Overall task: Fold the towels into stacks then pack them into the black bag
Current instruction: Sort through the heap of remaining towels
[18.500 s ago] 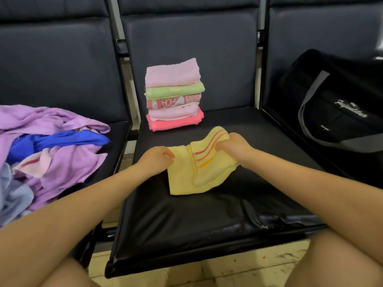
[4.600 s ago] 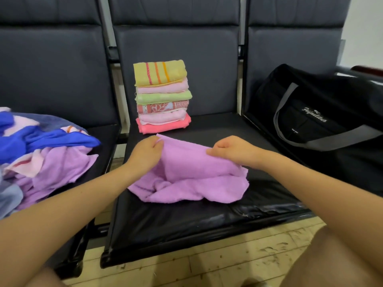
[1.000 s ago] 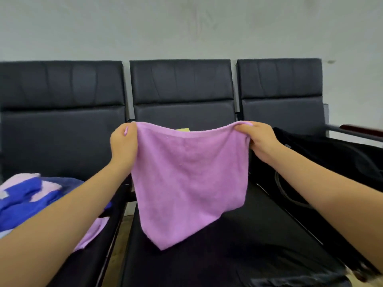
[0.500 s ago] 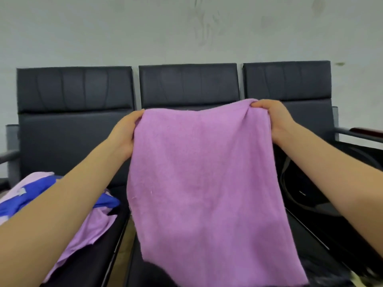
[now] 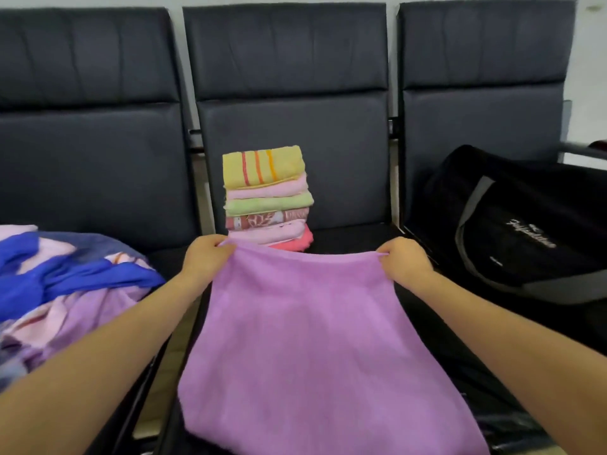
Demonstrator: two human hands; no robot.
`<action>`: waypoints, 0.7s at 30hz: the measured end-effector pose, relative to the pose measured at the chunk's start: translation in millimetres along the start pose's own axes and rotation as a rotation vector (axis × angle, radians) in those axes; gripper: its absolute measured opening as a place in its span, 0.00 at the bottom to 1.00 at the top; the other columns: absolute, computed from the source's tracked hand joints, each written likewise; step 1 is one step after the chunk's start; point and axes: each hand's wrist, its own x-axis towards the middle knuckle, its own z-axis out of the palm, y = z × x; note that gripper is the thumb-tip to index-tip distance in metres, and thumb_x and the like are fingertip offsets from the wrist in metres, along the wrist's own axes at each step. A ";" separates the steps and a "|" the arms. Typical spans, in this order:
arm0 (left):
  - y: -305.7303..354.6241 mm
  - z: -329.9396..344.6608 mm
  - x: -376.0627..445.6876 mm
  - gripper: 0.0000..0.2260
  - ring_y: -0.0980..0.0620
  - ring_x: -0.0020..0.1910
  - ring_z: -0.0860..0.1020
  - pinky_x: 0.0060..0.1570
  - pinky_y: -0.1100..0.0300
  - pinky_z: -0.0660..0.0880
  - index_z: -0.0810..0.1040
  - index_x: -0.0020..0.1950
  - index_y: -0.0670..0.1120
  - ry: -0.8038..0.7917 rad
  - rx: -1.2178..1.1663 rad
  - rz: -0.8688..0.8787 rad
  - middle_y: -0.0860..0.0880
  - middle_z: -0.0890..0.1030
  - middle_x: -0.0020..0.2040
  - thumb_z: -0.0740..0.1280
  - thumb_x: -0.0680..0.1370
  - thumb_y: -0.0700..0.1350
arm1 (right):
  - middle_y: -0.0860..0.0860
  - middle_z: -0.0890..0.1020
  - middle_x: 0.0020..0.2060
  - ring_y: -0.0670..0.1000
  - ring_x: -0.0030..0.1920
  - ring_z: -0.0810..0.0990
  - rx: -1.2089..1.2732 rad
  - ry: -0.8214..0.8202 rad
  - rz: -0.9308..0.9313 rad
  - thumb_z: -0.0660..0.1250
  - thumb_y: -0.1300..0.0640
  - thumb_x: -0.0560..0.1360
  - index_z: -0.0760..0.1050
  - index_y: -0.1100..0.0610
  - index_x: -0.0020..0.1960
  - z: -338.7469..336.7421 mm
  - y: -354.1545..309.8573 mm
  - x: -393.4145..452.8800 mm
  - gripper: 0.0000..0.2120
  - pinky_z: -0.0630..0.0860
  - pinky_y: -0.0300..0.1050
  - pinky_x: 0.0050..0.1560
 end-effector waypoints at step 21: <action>-29.3 19.2 11.8 0.21 0.39 0.57 0.75 0.55 0.48 0.75 0.68 0.69 0.44 -0.098 0.363 -0.085 0.40 0.73 0.62 0.63 0.78 0.51 | 0.55 0.67 0.70 0.55 0.67 0.69 0.079 -0.124 -0.259 0.62 0.54 0.78 0.62 0.54 0.74 44.8 -38.9 -24.1 0.26 0.65 0.47 0.68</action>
